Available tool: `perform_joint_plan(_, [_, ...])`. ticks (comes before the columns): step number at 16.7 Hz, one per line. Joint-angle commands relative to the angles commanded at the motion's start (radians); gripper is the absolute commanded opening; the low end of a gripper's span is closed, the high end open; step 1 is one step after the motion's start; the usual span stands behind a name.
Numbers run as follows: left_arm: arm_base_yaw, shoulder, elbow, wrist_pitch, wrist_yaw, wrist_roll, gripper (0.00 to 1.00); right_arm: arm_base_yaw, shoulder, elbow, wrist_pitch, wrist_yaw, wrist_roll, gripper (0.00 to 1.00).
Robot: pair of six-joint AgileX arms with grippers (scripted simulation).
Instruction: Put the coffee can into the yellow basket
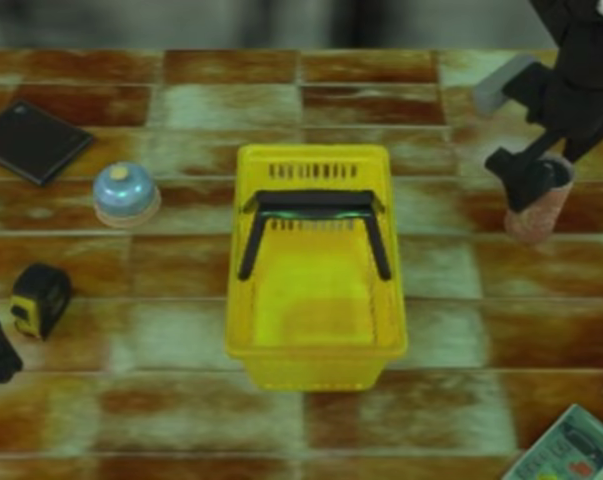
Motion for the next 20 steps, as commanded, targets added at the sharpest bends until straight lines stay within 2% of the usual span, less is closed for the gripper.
perform_joint_plan(4, [0.000,0.000,0.000,0.000,0.000,0.000,1.00,0.002,0.019,-0.083,0.103,0.000,0.002,1.00])
perform_joint_plan(8, [0.000,0.000,0.000,0.000,0.000,0.000,1.00,0.002,0.020,-0.088,0.108,0.000,0.002,1.00])
perform_joint_plan(20, [0.000,0.000,0.000,0.000,0.000,0.000,1.00,0.002,0.020,-0.088,0.108,0.000,0.002,0.10])
